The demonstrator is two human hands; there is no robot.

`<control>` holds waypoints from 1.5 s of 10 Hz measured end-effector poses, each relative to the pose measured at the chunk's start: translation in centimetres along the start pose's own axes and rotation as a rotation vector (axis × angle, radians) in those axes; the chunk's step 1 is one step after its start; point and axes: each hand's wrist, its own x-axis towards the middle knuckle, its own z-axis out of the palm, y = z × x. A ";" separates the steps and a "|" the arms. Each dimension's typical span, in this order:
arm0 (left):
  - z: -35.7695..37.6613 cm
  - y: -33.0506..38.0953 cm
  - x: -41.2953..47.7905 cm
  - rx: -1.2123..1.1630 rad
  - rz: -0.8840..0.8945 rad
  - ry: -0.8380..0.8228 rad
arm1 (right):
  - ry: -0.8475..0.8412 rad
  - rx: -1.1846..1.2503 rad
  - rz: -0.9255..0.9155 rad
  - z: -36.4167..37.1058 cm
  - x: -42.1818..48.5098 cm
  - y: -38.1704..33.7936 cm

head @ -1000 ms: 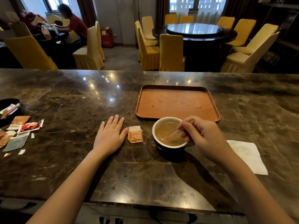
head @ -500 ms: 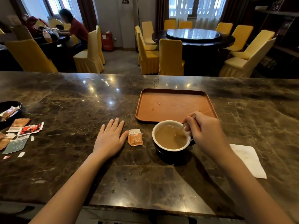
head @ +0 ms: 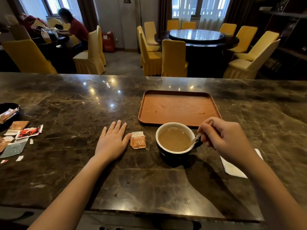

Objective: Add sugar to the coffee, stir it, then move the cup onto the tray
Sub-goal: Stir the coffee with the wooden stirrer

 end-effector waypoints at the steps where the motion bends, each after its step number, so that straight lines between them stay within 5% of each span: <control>1: 0.0 0.0 0.0 0.003 -0.002 -0.002 | 0.012 -0.049 -0.012 -0.2 0.3 -0.1; 5: 0.0 0.0 0.0 -0.001 -0.001 0.006 | 0.319 0.103 0.012 -1.0 1.2 0.0; 10: -0.1 0.0 -0.2 -0.012 0.003 0.010 | 0.346 0.293 0.155 -2.4 -0.7 1.8; 15: -0.4 0.1 -0.2 -0.018 0.012 -0.002 | -0.037 0.206 0.013 -2.7 -5.2 3.4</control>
